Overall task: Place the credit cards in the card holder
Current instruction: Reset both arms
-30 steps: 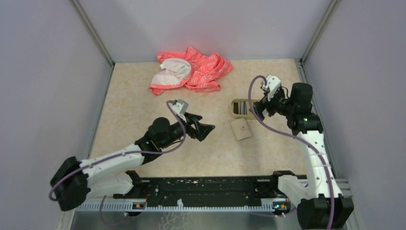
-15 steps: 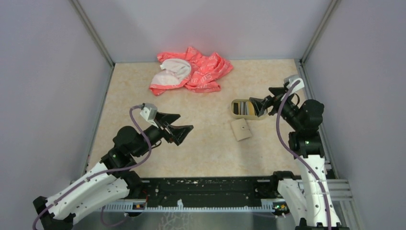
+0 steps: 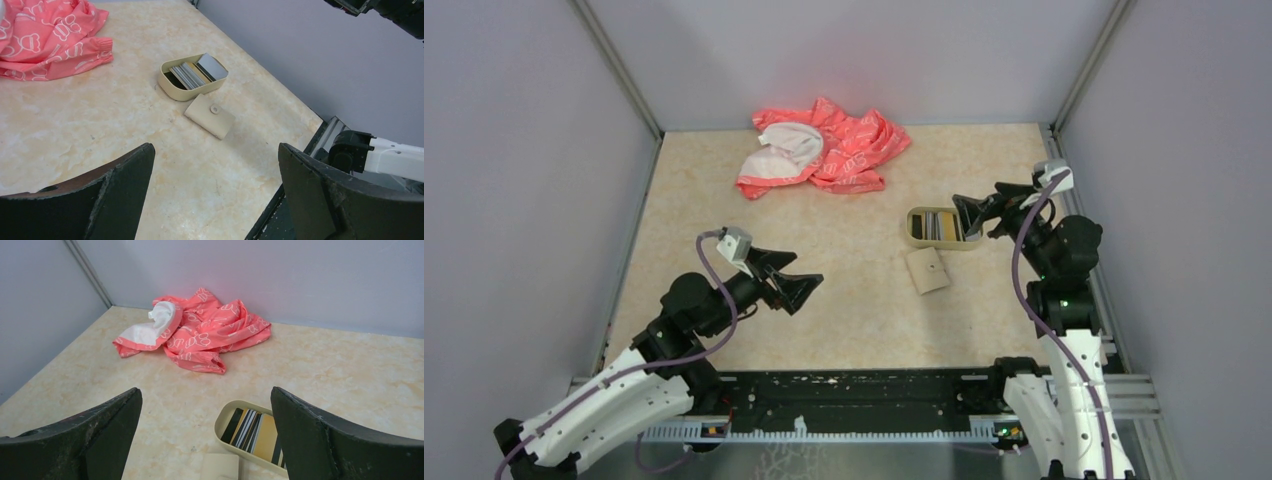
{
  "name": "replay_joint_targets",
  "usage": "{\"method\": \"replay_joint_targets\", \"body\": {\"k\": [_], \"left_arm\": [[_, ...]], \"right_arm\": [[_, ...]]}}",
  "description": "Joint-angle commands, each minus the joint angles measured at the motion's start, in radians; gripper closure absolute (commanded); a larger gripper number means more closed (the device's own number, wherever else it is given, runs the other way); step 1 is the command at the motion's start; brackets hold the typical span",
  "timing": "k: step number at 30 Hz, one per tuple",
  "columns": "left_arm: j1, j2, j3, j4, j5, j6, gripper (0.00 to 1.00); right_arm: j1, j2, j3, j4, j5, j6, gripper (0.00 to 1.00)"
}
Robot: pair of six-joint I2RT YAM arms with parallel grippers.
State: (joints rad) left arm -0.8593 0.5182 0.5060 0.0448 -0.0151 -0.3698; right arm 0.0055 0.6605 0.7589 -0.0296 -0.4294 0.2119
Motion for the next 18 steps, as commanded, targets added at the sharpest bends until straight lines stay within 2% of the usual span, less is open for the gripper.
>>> {"method": "replay_joint_targets", "body": {"k": [1, 18], "left_arm": [[0.003, -0.024, -0.013, -0.005, -0.005, -0.011, 0.02], [0.003, -0.053, -0.050, 0.001, -0.011, -0.023, 0.02]], "right_arm": [[0.000, -0.016, -0.005, 0.060, 0.026, 0.017, 0.02], [0.000, -0.021, -0.018, 0.076, 0.018, 0.011, 0.02]]}}
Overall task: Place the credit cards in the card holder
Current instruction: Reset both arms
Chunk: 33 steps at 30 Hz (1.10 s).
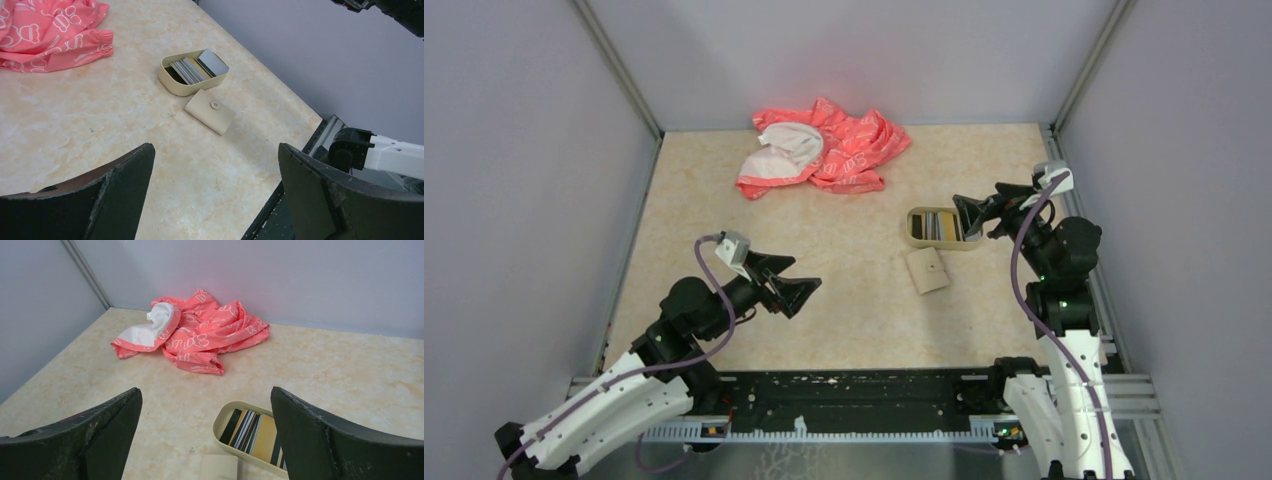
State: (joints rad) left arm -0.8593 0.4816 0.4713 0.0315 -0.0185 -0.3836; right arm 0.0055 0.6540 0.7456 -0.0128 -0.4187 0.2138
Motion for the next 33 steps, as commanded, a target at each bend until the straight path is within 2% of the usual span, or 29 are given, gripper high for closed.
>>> {"method": "replay_joint_targets", "body": {"k": [1, 33], "left_arm": [[0.003, -0.018, -0.018, 0.015, -0.010, -0.010, 0.02], [0.003, -0.032, -0.032, 0.019, -0.021, -0.009, 0.02]], "right_arm": [[0.001, -0.014, -0.006, 0.059, 0.008, 0.008, 0.02], [-0.001, -0.017, -0.010, 0.056, 0.003, 0.005, 0.02]]}}
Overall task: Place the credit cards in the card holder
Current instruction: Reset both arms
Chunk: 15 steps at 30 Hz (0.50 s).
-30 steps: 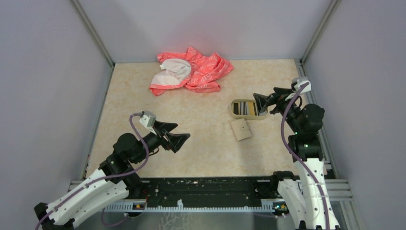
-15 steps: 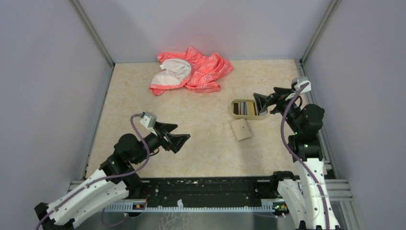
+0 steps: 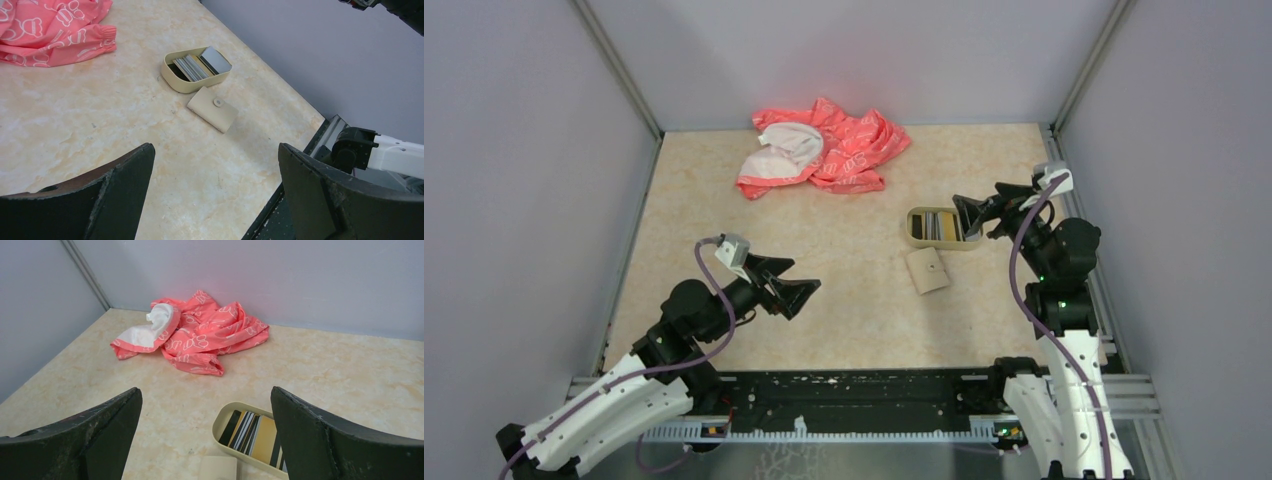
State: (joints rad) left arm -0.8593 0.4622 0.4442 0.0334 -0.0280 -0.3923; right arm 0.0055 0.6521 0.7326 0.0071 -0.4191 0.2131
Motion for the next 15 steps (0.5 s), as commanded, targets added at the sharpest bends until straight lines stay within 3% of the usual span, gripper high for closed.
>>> {"method": "replay_joint_targets", "body": {"k": [1, 15], "left_arm": [[0.003, -0.013, -0.005, 0.017, -0.010, 0.000, 0.02], [0.004, -0.022, -0.018, 0.026, -0.006, -0.011, 0.02]], "right_arm": [[-0.001, -0.016, 0.004, 0.036, 0.003, 0.006, 0.02], [0.000, -0.015, 0.004, 0.034, 0.003, 0.006, 0.01]]}}
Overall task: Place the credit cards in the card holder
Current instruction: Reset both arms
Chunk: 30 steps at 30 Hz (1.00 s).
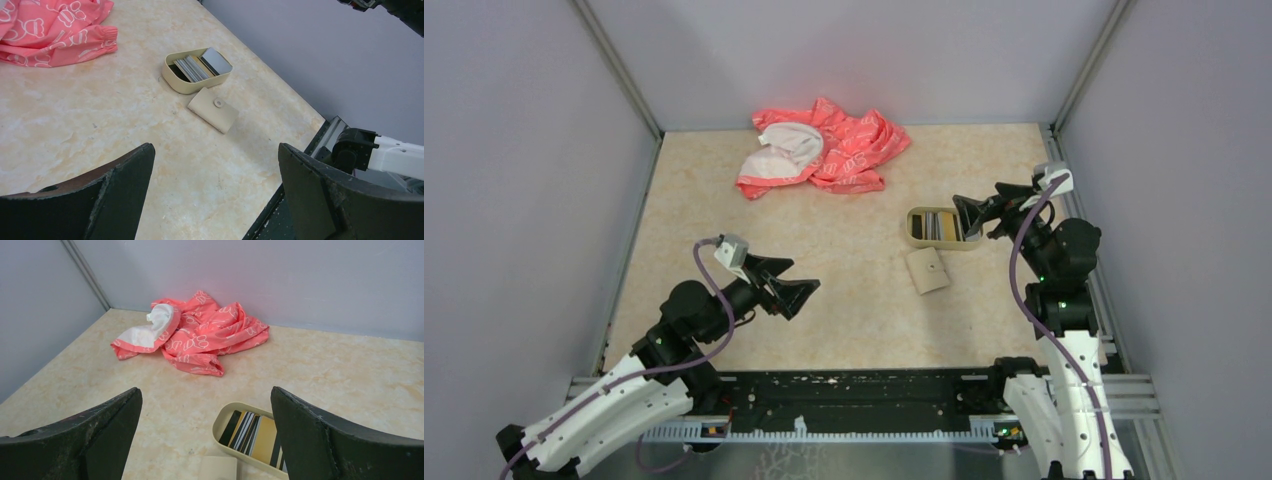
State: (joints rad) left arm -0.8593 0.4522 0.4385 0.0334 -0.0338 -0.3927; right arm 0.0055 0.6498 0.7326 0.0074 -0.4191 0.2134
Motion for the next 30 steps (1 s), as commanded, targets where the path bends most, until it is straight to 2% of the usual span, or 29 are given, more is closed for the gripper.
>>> {"method": "replay_joint_targets", "body": {"k": [1, 30], "left_arm": [[0.003, -0.012, -0.016, 0.029, 0.001, -0.011, 0.02], [0.003, -0.024, -0.020, 0.031, 0.000, -0.017, 0.02]], "right_arm": [[0.000, -0.014, 0.004, 0.033, 0.003, 0.006, 0.02], [0.000, -0.010, 0.004, 0.032, 0.005, 0.005, 0.02]]}}
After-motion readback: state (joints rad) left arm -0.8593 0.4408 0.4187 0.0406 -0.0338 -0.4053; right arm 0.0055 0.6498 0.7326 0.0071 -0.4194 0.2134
